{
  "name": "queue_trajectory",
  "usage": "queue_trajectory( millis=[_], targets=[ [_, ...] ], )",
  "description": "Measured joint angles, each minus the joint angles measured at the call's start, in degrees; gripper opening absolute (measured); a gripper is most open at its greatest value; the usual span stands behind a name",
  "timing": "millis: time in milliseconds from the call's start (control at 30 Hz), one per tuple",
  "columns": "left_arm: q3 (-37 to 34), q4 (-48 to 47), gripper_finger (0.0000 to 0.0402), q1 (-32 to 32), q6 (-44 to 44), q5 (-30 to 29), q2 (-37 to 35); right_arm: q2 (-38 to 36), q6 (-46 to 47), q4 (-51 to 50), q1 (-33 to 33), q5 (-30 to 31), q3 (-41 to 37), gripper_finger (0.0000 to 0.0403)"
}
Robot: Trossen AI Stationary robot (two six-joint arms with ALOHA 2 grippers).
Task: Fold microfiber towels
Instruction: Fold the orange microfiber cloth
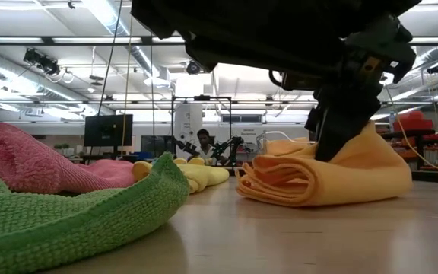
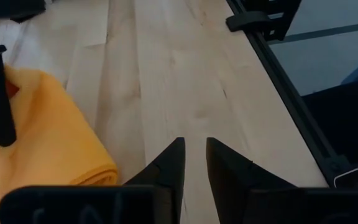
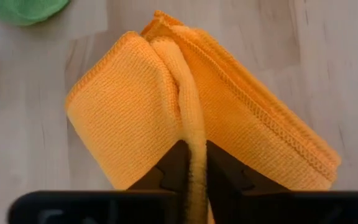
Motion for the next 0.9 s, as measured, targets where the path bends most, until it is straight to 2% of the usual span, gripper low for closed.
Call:
queue_trajectory(
  millis=[267, 433, 567, 767, 900],
  targets=[
    [0.0, 0.0, 0.0068, 0.0, 0.0, 0.0, 0.0, -0.1, 0.5, -0.6, -0.5, 0.2, 0.5, 0.0149],
    [0.0, 0.0, 0.0069, 0.0, 0.0, 0.0, 0.0, -0.2, 0.6, -4.1, -2.4, -0.2, 1.7, 0.0186],
    [0.0, 0.0, 0.0063, 0.0, 0.0, 0.0, 0.0, -0.2, -0.3, -6.8, -4.2, -0.2, 3.3, 0.0197],
    [0.0, 0.0, 0.0064, 0.0, 0.1, 0.0, 0.0, -0.2, -9.2, -10.7, -7.7, -0.2, 9.0, 0.0197],
    [0.0, -0.2, 0.0066, -0.2, 0.1, 0.0, 0.0, -0.3, -16.1, -8.1, -4.7, -1.9, 10.8, 0.0197]
  ],
)
